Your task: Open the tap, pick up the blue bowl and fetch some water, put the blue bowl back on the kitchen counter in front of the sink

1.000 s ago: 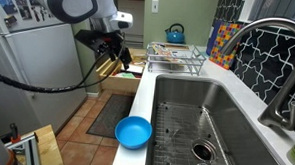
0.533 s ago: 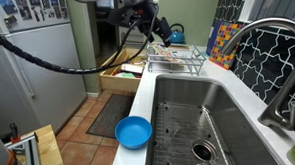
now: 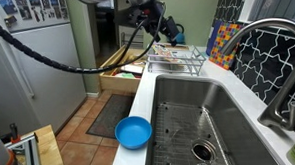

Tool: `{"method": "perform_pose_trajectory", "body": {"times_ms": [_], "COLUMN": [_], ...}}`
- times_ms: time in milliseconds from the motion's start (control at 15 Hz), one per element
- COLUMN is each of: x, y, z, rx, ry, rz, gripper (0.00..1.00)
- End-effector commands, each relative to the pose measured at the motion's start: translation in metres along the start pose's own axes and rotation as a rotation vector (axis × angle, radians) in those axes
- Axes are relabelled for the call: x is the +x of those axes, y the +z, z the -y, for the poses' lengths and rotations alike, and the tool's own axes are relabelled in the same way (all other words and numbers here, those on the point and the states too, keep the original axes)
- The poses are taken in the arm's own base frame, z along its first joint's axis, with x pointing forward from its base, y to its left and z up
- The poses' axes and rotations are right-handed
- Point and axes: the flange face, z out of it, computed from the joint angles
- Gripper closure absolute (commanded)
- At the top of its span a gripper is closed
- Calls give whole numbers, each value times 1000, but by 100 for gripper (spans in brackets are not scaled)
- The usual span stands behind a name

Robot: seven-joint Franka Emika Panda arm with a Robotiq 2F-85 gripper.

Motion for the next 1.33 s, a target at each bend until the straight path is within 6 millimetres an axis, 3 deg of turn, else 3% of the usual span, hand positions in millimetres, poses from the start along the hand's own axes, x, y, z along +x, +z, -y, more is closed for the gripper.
{"method": "perform_pose_trajectory", "body": {"times_ms": [0,400,600,667,733,1000,1267], "x": [5,10,20,25,13,23,34], "y": [32,75,90,94,81,94,122], "z": [-43,-147,-184,-184,-178,-184,-213], "rx": [-108,-321,-373,-326,-339,-329,-447], "ry": [125,376,515,596,504,566,603], "rz": [49,88,70,82,74,69,51], "gripper": [0,0,0,0,0,0,0]}}
